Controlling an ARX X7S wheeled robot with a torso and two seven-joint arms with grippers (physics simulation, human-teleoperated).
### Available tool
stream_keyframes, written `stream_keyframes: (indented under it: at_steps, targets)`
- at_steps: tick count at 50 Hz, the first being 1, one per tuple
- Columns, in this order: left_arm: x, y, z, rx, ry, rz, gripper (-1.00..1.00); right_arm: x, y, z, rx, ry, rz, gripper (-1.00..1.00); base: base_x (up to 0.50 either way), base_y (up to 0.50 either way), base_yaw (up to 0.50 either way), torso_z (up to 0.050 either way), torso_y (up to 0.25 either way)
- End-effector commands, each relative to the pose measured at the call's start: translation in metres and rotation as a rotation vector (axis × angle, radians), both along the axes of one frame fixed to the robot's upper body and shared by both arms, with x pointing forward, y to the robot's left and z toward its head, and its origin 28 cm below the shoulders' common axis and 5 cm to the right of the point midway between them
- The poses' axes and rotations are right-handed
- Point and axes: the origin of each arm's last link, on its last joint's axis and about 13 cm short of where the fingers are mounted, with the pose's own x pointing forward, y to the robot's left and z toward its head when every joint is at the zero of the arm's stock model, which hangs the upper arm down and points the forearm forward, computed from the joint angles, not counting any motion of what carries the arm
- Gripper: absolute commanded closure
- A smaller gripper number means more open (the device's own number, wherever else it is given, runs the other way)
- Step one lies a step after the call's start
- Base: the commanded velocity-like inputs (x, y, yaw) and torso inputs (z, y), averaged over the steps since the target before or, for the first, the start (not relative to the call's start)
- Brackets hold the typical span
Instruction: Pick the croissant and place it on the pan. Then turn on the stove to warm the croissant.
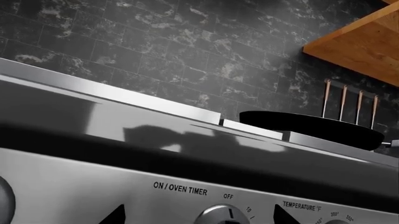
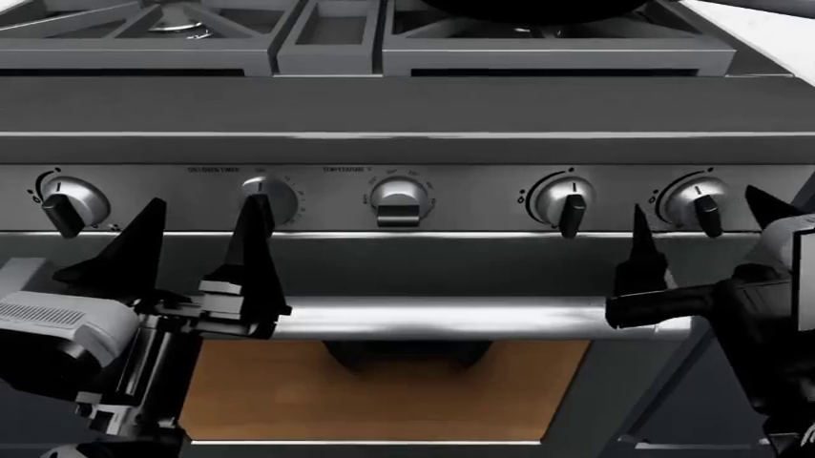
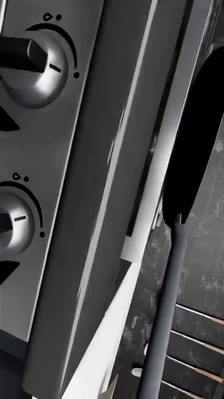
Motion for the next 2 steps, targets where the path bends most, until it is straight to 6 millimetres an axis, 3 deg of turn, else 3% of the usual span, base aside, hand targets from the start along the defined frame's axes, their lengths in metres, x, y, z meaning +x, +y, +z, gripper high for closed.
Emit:
stream_keyframes:
  at_steps: [1,2]
  targets:
    - [-0.0004,0.0,0.0,0.001,-0.003,0.0,-1.0,-0.0109,0.0028,0.0036,-0.007,-0.031,-0.004,-1.0,0.0,0.0,0.0,0.0,0.0]
    - [-0.0004,-0.0001,0.0,0.001,-0.002,0.0,-1.0,-0.0121,0.0032,0.0039,-0.008,-0.035,-0.005,-1.0,0.0,0.0,0.0,0.0,0.0]
